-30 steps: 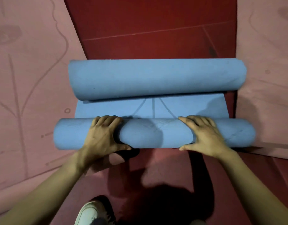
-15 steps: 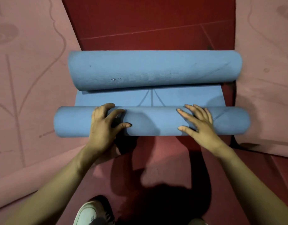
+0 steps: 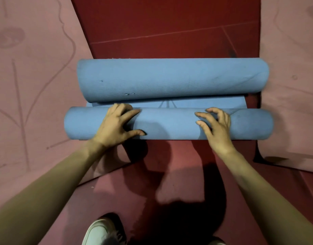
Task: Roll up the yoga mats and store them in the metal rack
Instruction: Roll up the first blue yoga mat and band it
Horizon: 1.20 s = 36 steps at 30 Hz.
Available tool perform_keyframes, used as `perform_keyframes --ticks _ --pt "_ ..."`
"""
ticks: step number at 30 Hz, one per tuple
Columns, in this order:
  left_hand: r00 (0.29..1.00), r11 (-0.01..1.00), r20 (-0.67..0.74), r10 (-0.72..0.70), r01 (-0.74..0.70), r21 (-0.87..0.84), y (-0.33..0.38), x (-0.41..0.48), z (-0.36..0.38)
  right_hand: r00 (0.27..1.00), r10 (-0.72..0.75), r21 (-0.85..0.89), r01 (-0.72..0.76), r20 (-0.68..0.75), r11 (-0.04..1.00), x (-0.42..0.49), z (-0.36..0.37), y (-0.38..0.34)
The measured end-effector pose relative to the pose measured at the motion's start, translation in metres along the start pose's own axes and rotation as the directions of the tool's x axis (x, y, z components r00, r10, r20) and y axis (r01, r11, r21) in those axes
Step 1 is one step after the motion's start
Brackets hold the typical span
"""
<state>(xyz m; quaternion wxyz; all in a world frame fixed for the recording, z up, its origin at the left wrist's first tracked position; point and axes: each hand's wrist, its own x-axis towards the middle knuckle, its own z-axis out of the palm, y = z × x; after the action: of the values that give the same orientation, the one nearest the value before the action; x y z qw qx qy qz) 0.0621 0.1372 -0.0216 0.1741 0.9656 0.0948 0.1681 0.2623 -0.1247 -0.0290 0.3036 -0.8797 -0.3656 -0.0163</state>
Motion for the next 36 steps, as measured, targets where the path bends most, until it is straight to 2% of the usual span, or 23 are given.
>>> perform_keyframes --ticks 3,5,7,10,13,15,17,20,22,27,36 --pt "0.999 1.0 -0.022 -0.03 0.03 -0.001 -0.005 0.009 0.0 0.997 -0.032 -0.031 0.035 0.075 0.999 0.016 -0.003 0.002" --pt "0.994 0.995 -0.05 -0.1 0.101 0.009 -0.005 0.014 0.001 0.985 -0.107 -0.082 0.118 0.133 0.99 0.027 -0.005 0.005" --pt "0.984 0.985 -0.063 -0.166 0.168 0.036 -0.002 0.017 0.004 0.977 -0.126 -0.068 0.139 0.174 0.988 0.036 -0.005 0.005" --pt "0.962 0.961 -0.099 -0.255 0.264 0.084 0.005 0.022 0.008 0.984 -0.147 -0.051 0.152 0.097 0.987 0.04 0.0 0.002" --pt "0.972 0.967 -0.079 -0.221 0.229 0.109 0.004 0.015 0.007 0.992 -0.122 -0.069 0.125 0.043 0.99 0.034 0.006 0.0" --pt "0.994 0.981 0.003 -0.113 0.111 0.162 -0.002 0.007 0.004 0.986 -0.109 -0.11 0.123 0.127 0.986 0.029 0.003 0.0" --pt "0.996 0.976 0.073 -0.05 0.033 0.213 -0.009 0.005 0.002 0.956 -0.134 -0.177 0.184 0.262 0.967 0.029 -0.004 0.002" --pt "0.989 0.971 0.119 -0.084 0.054 0.232 -0.011 0.013 0.001 0.892 -0.079 -0.248 0.208 0.445 0.946 0.041 -0.013 -0.004" --pt "0.982 0.969 0.145 -0.121 0.086 0.231 -0.01 0.021 -0.001 0.867 -0.023 -0.291 0.192 0.497 0.937 0.049 -0.012 -0.009" --pt "0.968 0.968 0.168 -0.185 0.15 0.204 -0.008 0.033 -0.008 0.896 -0.032 -0.29 0.178 0.444 0.94 0.058 -0.013 -0.012" --pt "0.976 0.968 0.175 -0.129 0.086 0.236 -0.001 0.026 -0.013 0.917 -0.107 -0.24 0.211 0.383 0.948 0.043 -0.014 -0.017"
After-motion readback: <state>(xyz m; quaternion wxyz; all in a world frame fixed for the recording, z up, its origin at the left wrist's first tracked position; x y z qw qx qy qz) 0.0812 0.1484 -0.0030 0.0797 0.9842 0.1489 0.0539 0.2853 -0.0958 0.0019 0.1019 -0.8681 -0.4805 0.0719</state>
